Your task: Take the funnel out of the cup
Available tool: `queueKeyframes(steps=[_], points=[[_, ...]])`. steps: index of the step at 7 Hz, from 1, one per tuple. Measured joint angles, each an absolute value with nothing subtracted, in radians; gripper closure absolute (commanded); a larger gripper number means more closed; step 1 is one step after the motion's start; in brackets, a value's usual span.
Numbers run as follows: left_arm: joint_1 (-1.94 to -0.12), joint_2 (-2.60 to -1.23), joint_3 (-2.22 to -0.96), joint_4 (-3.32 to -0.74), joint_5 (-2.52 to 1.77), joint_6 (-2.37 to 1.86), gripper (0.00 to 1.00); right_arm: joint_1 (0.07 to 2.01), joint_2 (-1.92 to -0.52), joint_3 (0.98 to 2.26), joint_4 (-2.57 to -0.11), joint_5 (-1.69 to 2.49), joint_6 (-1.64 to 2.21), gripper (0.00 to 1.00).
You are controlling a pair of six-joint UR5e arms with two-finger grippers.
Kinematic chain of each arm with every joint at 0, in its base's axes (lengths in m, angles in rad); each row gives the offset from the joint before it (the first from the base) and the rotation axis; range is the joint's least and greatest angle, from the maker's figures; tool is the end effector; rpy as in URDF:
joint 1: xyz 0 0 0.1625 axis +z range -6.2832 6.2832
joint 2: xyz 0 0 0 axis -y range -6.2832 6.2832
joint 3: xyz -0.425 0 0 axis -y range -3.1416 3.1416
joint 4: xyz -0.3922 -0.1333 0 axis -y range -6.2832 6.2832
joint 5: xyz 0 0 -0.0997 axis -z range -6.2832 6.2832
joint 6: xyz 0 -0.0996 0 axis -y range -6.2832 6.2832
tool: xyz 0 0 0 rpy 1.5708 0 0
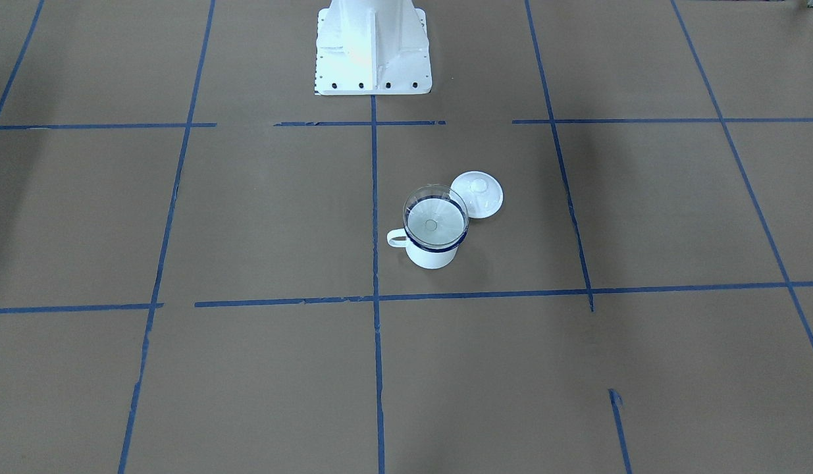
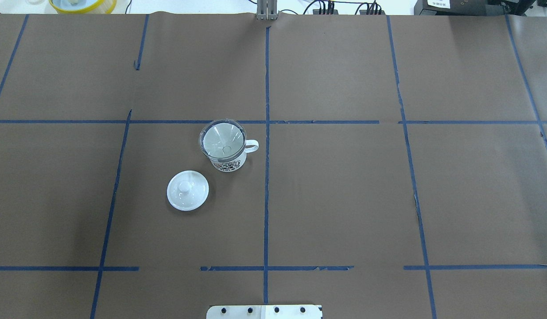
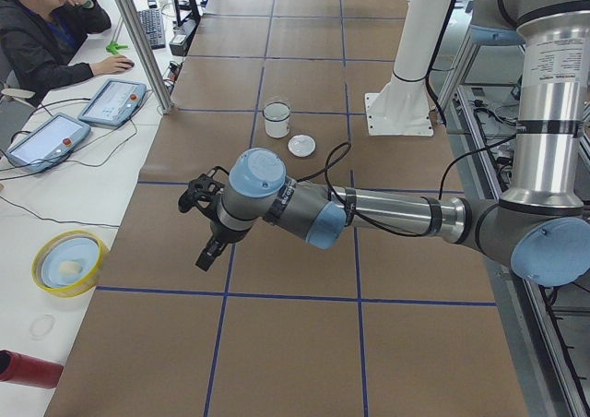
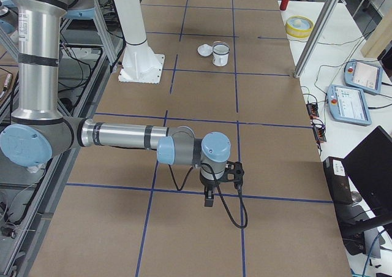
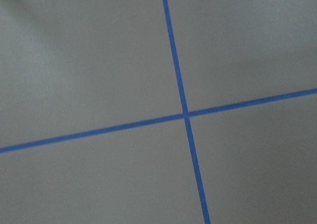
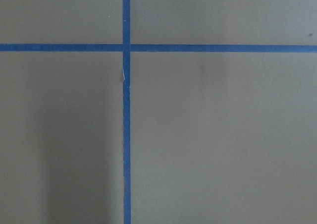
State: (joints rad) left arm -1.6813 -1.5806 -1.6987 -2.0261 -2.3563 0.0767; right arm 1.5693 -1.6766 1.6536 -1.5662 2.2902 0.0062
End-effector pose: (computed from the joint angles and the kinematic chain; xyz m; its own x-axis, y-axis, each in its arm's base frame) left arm -0.1192 -0.5046 0.5363 0.7511 0.3771 -0.5419 0.0340 0.7977 0.6022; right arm 0.0670 -0.4456 0.6709 0.7522 0.0172 0.6587 -0.0032 0.9997 -0.0225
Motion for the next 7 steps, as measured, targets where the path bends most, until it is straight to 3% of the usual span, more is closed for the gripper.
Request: queueKeyframes(steps=[2,7], points=[[-1.631,-1.660,-1.722,-2.074,-2.403,-0.215,0.00,1.569,-1.677,1.654,-1.566,2.290,0.006,0.00],[-1.091,-2.022,-1.771,-1.948,-2.278,-0.968,0.00,1.569,-1.677,1.654,-1.566,2.290,0.006,0.00]])
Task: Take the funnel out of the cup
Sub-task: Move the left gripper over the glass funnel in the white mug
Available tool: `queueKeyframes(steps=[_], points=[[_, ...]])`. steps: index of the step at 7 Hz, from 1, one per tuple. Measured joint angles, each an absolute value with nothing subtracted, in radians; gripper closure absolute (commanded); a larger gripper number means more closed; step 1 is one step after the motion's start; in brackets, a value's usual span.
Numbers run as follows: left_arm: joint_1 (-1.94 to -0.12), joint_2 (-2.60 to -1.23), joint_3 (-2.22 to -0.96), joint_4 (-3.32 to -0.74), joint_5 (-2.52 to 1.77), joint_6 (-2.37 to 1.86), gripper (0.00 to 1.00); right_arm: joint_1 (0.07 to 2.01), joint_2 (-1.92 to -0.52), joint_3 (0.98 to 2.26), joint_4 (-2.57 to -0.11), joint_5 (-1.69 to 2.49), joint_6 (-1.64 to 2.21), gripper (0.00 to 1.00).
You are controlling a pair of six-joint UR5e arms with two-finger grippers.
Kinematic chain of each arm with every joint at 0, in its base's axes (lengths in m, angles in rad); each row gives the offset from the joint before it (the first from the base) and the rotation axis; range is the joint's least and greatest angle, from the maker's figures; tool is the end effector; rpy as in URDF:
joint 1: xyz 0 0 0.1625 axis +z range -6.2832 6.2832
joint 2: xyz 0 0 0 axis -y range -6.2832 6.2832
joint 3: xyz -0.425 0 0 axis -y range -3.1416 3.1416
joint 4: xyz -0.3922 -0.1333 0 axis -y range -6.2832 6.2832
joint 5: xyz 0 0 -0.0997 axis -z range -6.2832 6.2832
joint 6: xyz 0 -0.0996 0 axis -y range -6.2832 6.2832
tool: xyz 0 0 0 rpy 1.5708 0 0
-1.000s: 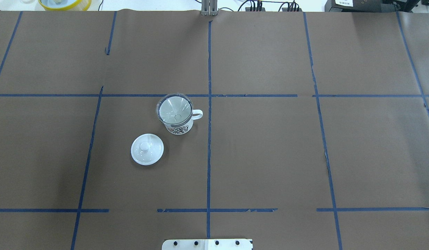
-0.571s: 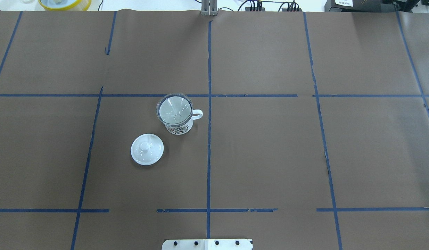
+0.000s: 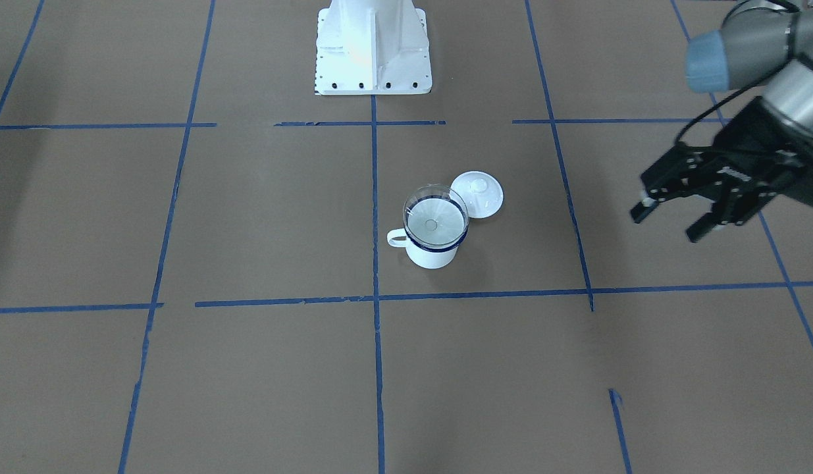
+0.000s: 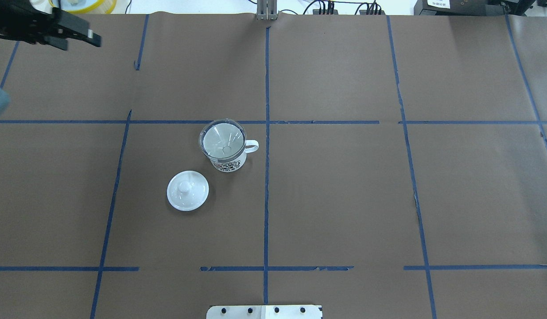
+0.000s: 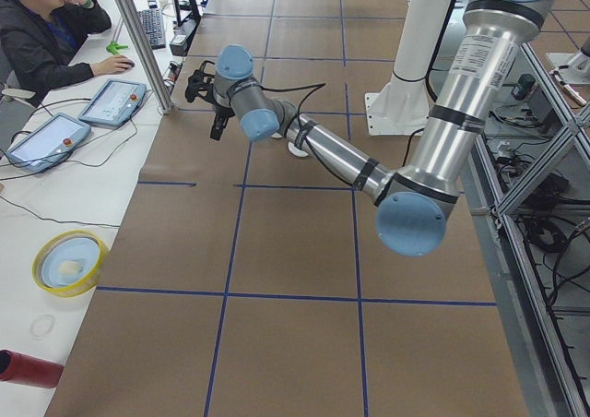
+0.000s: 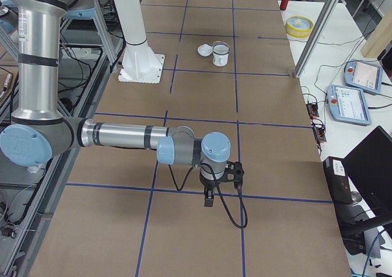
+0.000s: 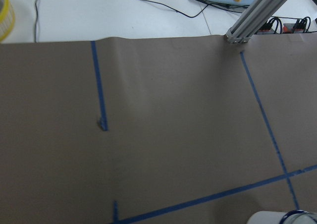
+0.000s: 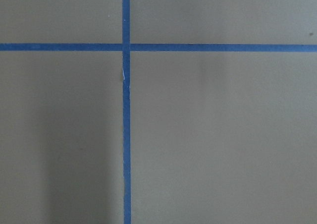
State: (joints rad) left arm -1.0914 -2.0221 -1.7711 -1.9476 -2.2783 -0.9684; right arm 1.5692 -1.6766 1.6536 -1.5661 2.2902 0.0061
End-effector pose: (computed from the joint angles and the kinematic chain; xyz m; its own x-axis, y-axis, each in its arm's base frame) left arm 0.2221 -0.5760 0.2608 0.4328 0.1011 -0.8958 0.2092 0.9553 0.2089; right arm 0.0670 -0.4456 0.6709 0.7522 0.0170 0.6587 -0.0030 0.9997 -0.0223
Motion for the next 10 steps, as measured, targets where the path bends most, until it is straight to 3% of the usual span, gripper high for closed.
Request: queueKeyframes(steps=[2,4,5,8,9,10], points=[[-0.889,-2.256,-1.741,-1.643,-2.106,-1.181,0.00,1.569,-1.677,1.654,-1.566,2.290,0.006,0.00],[-0.786,-2.414,-1.603,-1.553,-2.045,-1.332,0.00,1.569,-1.677,1.654,-1.566,2.290,0.006,0.00],[-0.741,-2.466,-1.526,-1.544,-2.013,-1.380,0.00,1.569,-1.677,1.654,-1.566,2.290,0.006,0.00],[-0.660,-2.487,-1.443,-1.541,-1.963,-1.419,0.18,1.569,-1.677,1.654,-1.566,2.290,0.006,0.00],[-0.649,-2.485,-1.439,-1.541,-1.962,-1.420,0.36,1.569,-1.677,1.654,-1.566,2.290,0.006,0.00],[-0.640,-2.483,-1.439,-1.541,-1.962,-1.420,0.84,1.569,-1.677,1.654,-1.566,2.290,0.006,0.00]])
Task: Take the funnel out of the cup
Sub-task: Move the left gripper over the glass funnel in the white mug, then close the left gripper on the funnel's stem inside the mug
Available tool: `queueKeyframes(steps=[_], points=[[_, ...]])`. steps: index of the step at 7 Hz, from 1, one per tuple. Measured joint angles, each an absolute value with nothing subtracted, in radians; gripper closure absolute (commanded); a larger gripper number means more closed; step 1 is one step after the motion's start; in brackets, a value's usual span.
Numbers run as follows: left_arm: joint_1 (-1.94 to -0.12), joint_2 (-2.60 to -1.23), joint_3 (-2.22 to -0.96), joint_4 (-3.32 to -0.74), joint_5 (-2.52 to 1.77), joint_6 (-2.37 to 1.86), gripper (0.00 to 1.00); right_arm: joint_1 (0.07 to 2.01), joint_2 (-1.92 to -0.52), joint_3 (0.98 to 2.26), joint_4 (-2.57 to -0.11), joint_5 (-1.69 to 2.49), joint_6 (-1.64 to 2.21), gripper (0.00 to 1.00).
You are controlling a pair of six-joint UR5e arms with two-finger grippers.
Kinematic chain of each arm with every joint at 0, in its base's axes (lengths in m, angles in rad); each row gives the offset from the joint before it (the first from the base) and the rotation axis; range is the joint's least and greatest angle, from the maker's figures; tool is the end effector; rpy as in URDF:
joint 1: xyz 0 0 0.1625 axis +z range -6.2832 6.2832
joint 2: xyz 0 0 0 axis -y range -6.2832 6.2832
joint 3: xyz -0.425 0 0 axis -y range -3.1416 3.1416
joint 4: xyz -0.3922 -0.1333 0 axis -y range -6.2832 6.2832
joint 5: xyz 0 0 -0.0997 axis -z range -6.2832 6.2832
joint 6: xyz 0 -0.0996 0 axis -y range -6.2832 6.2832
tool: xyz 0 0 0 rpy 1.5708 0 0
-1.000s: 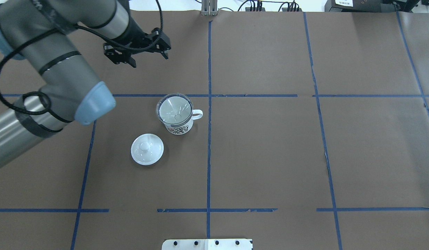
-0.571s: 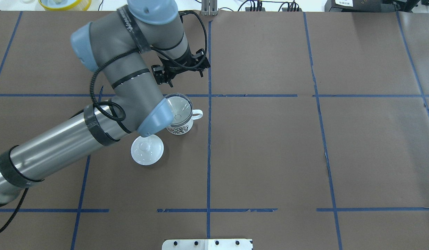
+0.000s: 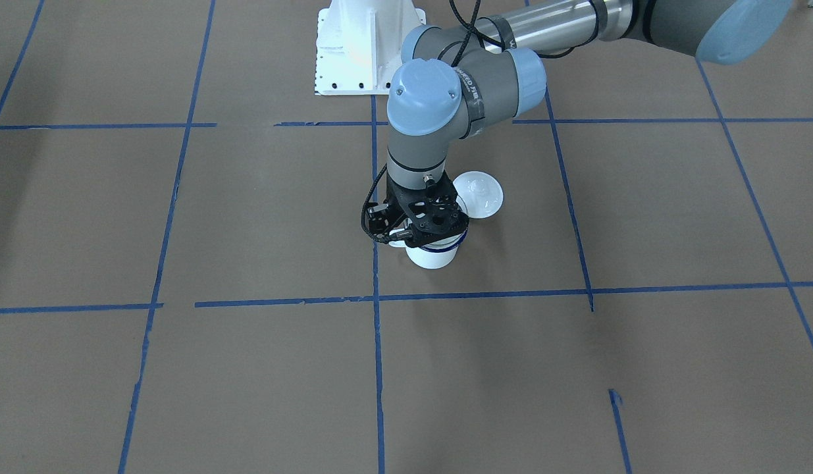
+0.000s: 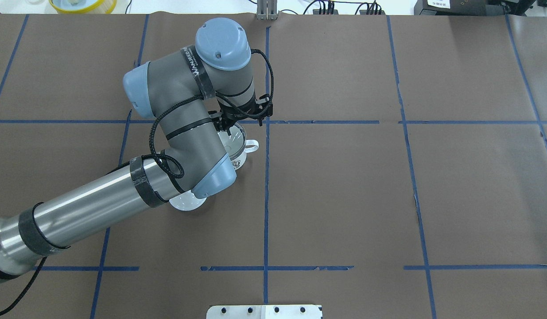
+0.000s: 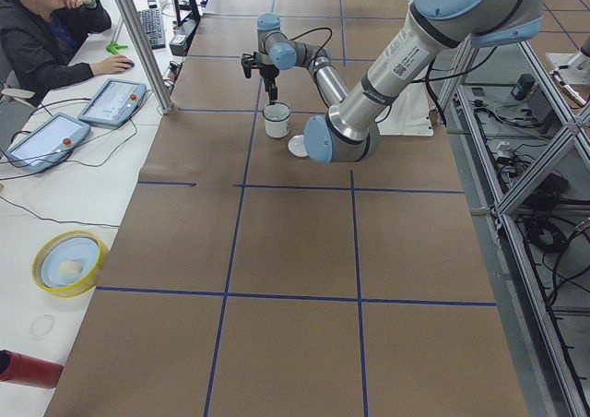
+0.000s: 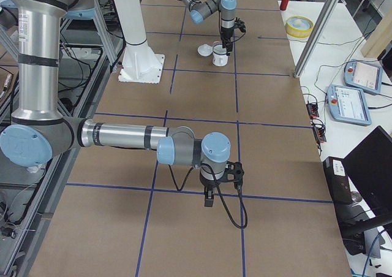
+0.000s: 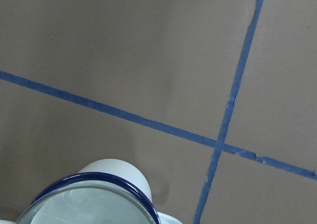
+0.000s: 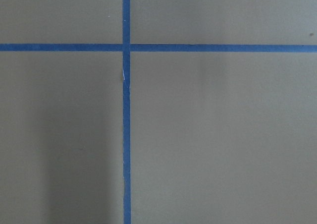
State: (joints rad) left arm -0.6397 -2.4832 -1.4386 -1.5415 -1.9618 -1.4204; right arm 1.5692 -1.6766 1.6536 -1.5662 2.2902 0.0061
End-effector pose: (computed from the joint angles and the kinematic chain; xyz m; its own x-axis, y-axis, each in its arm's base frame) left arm 0.5453 -0.5246 0.1459 0.6313 -0.2971 -0.7163 0.2515 0.9522 -0.1732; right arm 0.0670 -0.4456 0.6709 0.7522 0.0170 0.6587 -0.0030 0.9997 -0.0224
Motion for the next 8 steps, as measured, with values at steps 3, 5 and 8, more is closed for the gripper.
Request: queueKeyframes(steps=[3,5,8], points=[[-0.633,-2.480,-1.443,-1.540,-1.961,-1.416,1.00,1.569,-1.677,1.654,-1.566,2.290,0.006,0.00],[-0.633,-2.478,-1.455,-1.521,-1.960,-1.411,1.00,1.569,-1.677,1.654,-1.566,2.290,0.006,0.00],[-0.639,-2.486,-1.647,-1.307,-1.960,-1.356,1.00,1.569,-1.677,1.654,-1.566,2.290,0.006,0.00]])
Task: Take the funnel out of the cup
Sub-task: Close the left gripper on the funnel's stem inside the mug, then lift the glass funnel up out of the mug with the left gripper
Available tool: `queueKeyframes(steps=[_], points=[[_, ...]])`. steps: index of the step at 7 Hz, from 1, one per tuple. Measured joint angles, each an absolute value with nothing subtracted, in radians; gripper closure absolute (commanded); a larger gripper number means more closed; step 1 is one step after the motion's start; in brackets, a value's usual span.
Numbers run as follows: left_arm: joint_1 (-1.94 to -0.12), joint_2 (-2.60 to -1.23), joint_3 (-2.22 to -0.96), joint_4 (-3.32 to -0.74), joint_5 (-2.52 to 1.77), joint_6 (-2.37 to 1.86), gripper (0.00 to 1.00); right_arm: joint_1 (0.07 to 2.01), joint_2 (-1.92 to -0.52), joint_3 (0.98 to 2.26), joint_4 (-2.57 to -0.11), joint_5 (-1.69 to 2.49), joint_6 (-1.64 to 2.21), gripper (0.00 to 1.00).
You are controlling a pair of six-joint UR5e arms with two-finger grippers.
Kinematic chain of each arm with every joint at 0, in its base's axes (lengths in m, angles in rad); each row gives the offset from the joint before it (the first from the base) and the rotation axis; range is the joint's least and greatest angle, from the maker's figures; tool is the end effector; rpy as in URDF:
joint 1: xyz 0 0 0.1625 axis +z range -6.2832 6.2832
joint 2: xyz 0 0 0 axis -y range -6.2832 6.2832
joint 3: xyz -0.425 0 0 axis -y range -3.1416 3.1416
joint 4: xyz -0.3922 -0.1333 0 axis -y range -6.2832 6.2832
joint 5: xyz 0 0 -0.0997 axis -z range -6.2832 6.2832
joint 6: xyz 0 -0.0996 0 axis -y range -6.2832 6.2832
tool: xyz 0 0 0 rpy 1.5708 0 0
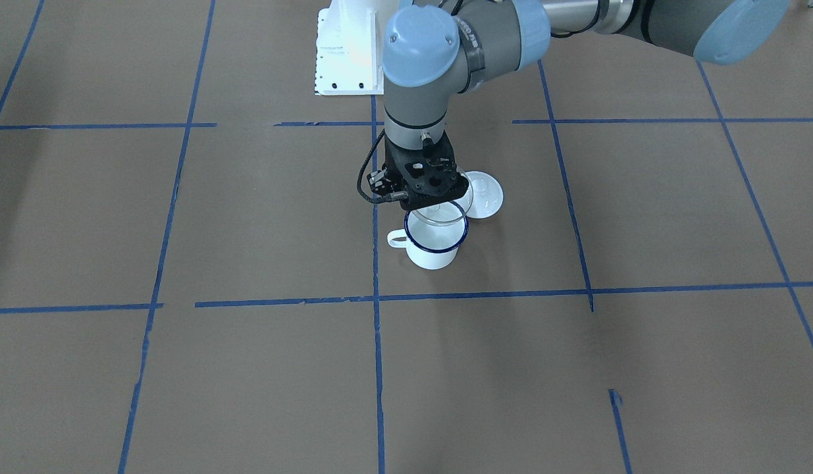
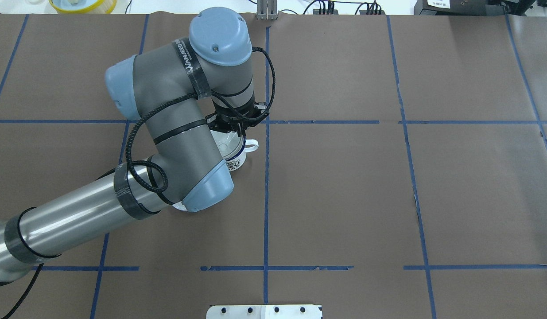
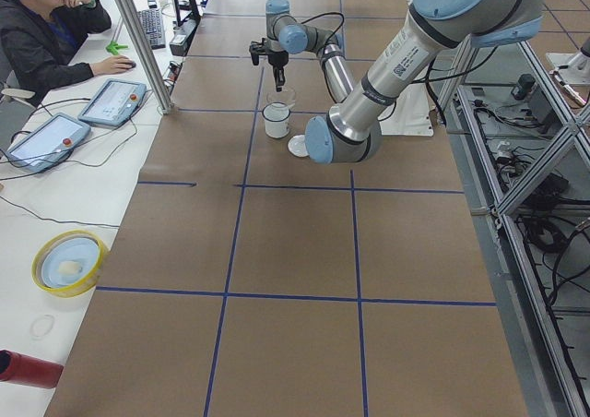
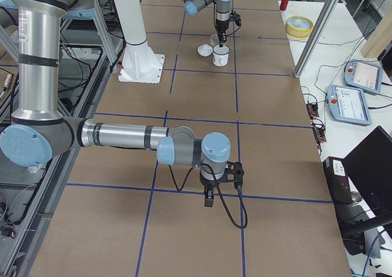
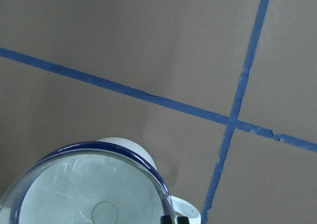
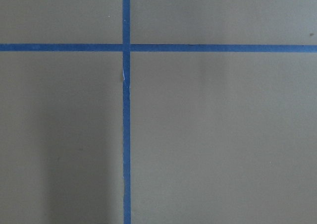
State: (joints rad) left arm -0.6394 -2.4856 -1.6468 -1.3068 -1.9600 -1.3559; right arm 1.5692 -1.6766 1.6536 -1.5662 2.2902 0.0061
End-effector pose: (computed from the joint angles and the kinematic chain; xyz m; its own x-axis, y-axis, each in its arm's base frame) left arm 0.4947 -0.4869 0.0963 0.6605 -0.2453 -0.7097 0.2138 0.9674 -0.1353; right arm 0.0670 -0.4456 0.6709 0.7522 0.0170 0.6587 -0.0030 0.9997 -0.0224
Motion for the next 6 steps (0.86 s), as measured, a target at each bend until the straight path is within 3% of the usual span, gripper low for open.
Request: queueKeyframes(steps=[3,6], points=[[-0.699,-2.517,-1.742,-1.268,-1.829,-1.453,1.00,1.569,-1.677,1.654,-1.566,2.290,0.006,0.00],[-0.742,-2.412,-1.702,-1.675,-1.562,-1.807,1.00,1.569,-1.677,1.654,-1.566,2.290,0.006,0.00]])
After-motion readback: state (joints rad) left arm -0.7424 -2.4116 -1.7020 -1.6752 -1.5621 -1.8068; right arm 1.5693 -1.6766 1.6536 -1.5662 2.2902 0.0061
